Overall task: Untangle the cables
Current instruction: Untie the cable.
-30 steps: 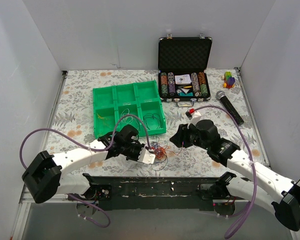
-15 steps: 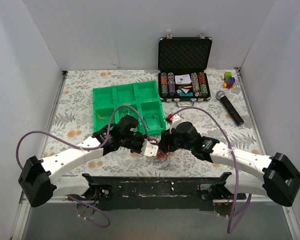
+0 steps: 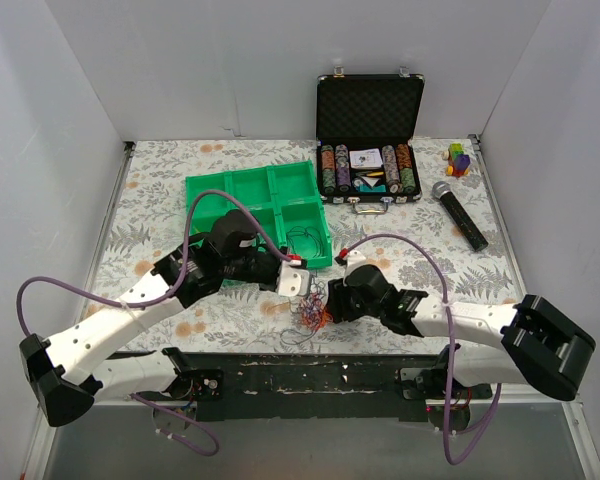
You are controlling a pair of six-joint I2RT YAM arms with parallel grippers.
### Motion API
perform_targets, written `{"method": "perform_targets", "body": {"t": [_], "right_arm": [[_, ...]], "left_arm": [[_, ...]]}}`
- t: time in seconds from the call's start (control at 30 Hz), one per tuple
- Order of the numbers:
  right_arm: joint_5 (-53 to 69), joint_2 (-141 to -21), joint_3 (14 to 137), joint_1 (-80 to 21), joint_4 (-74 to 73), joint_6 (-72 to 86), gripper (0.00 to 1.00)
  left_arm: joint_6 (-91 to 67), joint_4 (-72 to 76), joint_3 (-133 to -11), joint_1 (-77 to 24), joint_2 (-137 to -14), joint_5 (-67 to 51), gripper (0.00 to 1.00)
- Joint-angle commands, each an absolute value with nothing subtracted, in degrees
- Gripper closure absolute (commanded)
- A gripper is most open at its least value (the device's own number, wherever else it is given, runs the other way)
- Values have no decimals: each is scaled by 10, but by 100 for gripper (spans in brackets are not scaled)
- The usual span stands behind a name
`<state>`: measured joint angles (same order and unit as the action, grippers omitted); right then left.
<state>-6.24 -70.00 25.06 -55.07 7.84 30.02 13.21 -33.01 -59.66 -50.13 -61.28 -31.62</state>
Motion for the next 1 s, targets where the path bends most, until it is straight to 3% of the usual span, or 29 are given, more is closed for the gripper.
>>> {"method": "perform_targets", "body": {"t": [0.0,0.13,0.43,0.7,0.97], "right_arm": [[-86,-721,244,-558,120,313,46],[-116,-704,247,-559,90,313,47],[-214,-470,280,-558,-23,247,38],[-141,-394,283,-558,-34,199,32],[-43,-383,265,-558,52,156,32]], "left_arm": [[95,-317,-649,-504,-598,-322,100],[95,-316,-667,-504,-605,-318,100],[94,-304,-626,-507,-606,-339,100],[92,-265,-607,-518,-630,-330,100],[86,-253,-617,-533,-650,-318,100]]}}
